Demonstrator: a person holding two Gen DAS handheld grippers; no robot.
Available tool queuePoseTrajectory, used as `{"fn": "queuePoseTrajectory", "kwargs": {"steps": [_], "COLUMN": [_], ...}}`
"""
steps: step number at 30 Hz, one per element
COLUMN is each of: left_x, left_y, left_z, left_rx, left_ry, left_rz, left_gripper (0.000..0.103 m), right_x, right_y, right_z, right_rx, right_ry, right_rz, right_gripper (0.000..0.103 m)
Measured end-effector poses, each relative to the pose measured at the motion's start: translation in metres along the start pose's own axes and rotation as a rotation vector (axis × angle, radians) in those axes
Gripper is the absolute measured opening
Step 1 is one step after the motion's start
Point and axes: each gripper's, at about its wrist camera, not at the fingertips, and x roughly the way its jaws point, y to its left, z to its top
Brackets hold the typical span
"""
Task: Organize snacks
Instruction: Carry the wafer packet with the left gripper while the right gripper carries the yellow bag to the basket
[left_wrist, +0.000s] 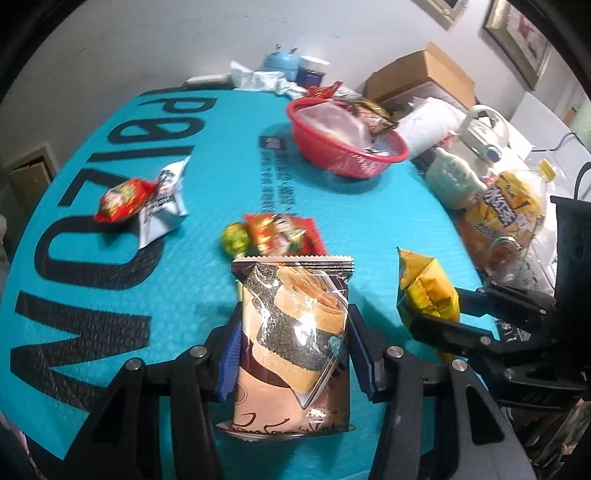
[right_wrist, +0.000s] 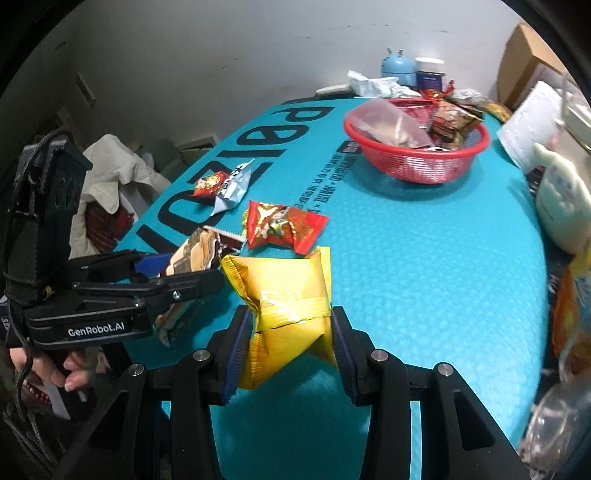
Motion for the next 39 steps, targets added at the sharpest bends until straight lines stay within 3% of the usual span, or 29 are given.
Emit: {"fn": "queuePoseTrajectory", "kwargs": {"steps": [10,39], "left_x": [-0.009,-0.048], "left_y": [-0.030,-0.089], "left_z": [0.022,0.129], "left_rx": [0.071,0.233], "left_ry": [-0.047,-0.312], "left_rz": [-0.078,-0.171], "left_gripper": [0.050,0.050], "right_x": [-0.022,-0.096], "right_y": [-0.017,-0.038], "right_z": [-0.001,0.090], "right_rx": [0.059,-0.007], "right_ry": [-0.039,-0.287], "right_rz": [-0.033,-0.218], "right_gripper": [0.043,0.042]}}
